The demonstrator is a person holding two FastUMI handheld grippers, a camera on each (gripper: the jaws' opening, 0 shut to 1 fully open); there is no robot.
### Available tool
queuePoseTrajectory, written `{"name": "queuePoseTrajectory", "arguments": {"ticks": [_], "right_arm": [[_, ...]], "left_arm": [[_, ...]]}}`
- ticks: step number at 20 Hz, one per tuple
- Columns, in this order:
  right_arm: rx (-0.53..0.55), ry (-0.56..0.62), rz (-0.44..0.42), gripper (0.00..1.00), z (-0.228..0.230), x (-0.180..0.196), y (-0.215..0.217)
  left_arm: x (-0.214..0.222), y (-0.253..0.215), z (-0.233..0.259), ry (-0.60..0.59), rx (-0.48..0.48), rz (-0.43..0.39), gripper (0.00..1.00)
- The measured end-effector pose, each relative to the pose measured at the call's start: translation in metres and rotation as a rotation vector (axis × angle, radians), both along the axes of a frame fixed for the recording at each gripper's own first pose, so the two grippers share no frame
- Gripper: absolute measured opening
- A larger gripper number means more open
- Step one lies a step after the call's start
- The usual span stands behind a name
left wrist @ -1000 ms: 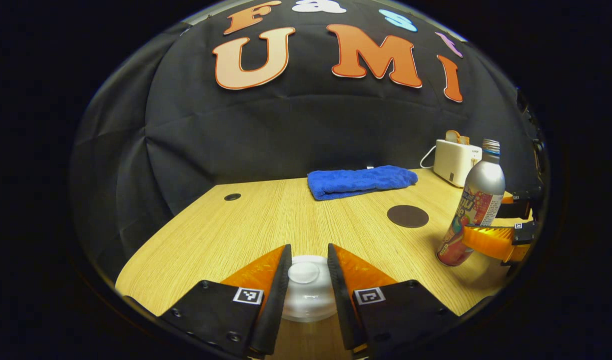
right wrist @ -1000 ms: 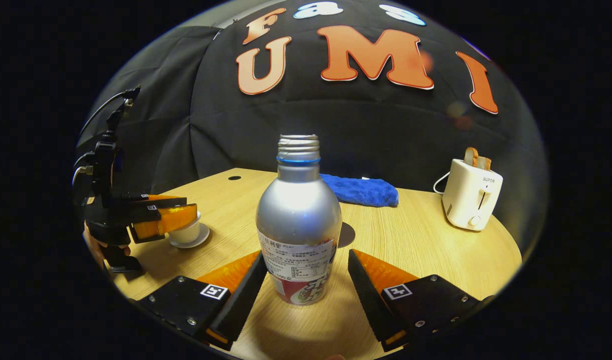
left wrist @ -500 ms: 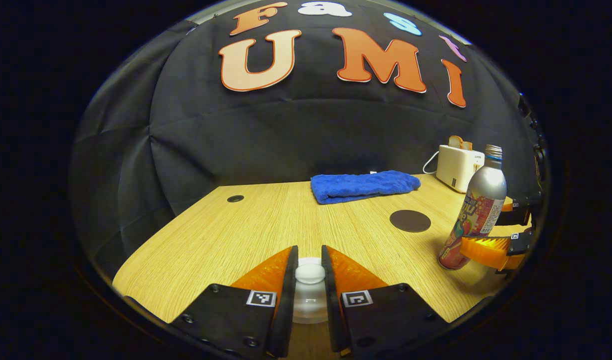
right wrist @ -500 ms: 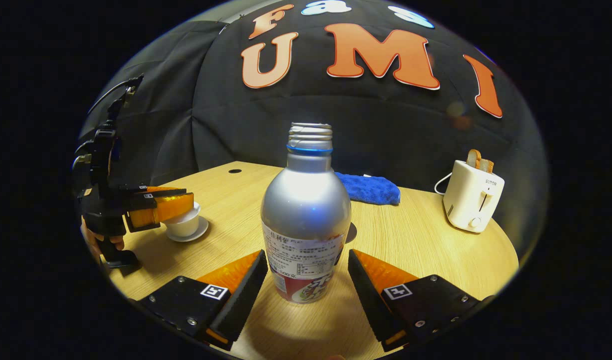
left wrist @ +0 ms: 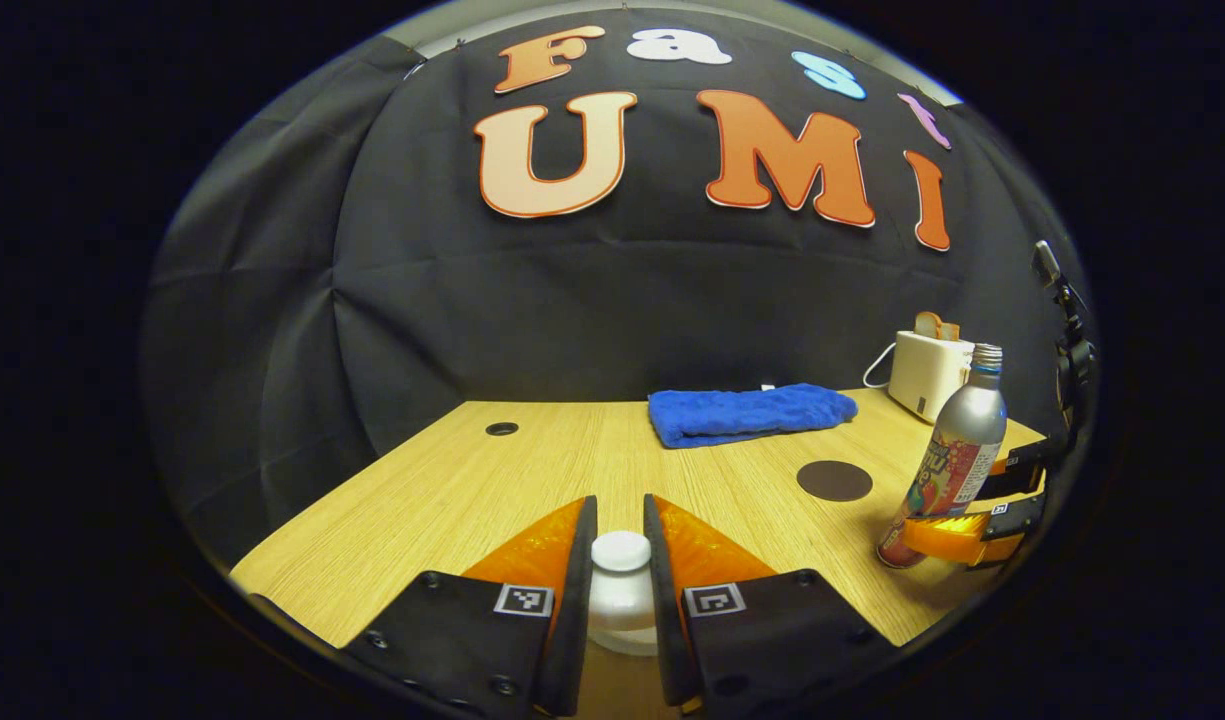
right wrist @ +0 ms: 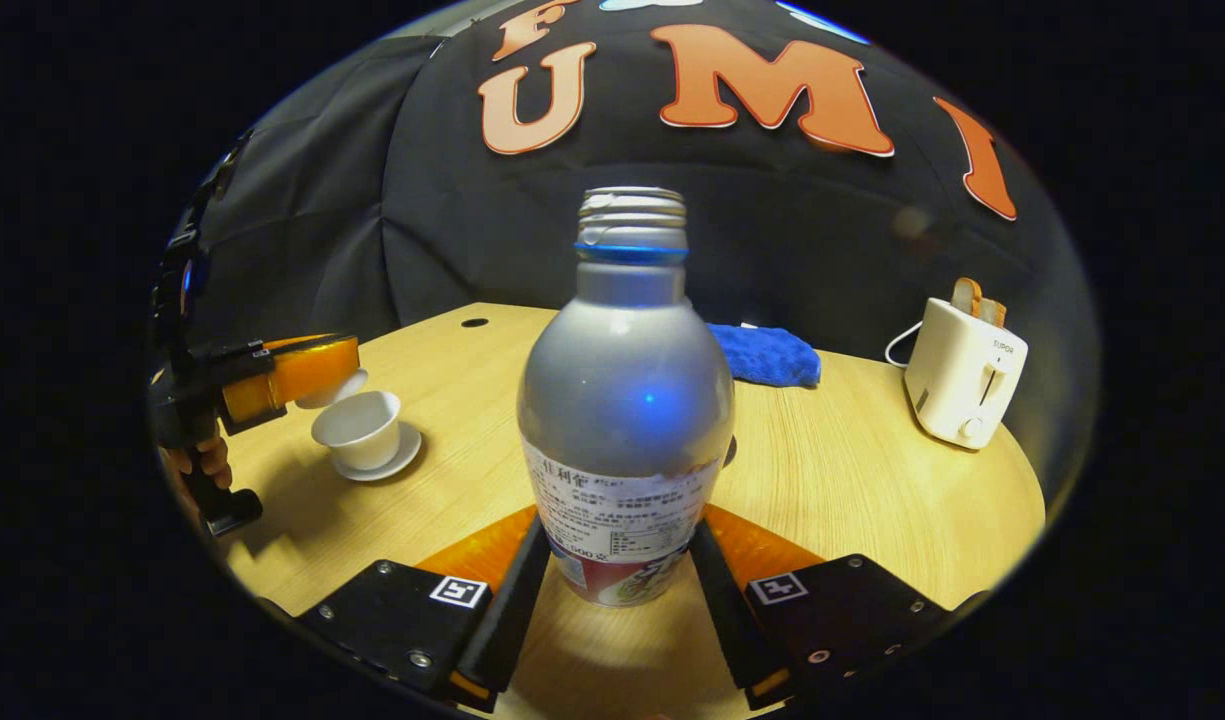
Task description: Open the teacup lid with one hand, grasp the water bottle and pour water into the teacup with the other hand; after pouring, place the water bottle on the coaster and then close the teacup lid.
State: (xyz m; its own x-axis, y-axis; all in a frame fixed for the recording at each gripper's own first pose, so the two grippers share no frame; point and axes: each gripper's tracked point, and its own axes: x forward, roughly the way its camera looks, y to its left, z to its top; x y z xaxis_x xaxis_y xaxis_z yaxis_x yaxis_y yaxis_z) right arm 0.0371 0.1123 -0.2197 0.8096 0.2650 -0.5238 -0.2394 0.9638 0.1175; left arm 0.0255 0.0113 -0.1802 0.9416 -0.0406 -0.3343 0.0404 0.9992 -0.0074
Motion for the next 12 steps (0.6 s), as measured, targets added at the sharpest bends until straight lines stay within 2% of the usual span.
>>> {"name": "queuePoseTrajectory", "arguments": {"ticks": [1, 2, 3, 4, 7, 9, 10, 12], "right_arm": [[-0.021, -0.011, 0.008, 0.80, 0.006, 0.002, 0.000], [-0.057, -0.027, 0.014, 0.80, 0.013, 0.004, -0.002], [-0.105, -0.041, 0.027, 0.80, 0.019, 0.006, -0.003], [-0.159, -0.059, 0.042, 0.80, 0.026, 0.008, -0.004], [-0.318, -0.125, 0.127, 0.80, 0.044, 0.019, -0.003], [-0.386, -0.150, 0.168, 0.78, 0.052, 0.024, -0.001], [-0.418, -0.164, 0.187, 0.78, 0.057, 0.027, 0.001], [-0.484, -0.190, 0.226, 0.78, 0.064, 0.032, 0.005]], "left_arm": [[-0.002, 0.007, 0.004, -0.008, 0.003, 0.009, 0.34], [-0.006, 0.015, 0.005, -0.013, 0.011, 0.020, 0.34], [-0.008, 0.022, 0.007, -0.018, 0.016, 0.032, 0.29], [-0.010, 0.029, 0.008, -0.019, 0.022, 0.043, 0.34], [-0.020, 0.053, 0.010, -0.021, 0.025, 0.080, 0.34], [-0.029, 0.070, 0.011, -0.016, 0.012, 0.108, 0.34], [-0.031, 0.079, 0.010, -0.013, 0.008, 0.124, 0.29], [-0.038, 0.097, 0.011, -0.011, 0.014, 0.151, 0.34]]}}
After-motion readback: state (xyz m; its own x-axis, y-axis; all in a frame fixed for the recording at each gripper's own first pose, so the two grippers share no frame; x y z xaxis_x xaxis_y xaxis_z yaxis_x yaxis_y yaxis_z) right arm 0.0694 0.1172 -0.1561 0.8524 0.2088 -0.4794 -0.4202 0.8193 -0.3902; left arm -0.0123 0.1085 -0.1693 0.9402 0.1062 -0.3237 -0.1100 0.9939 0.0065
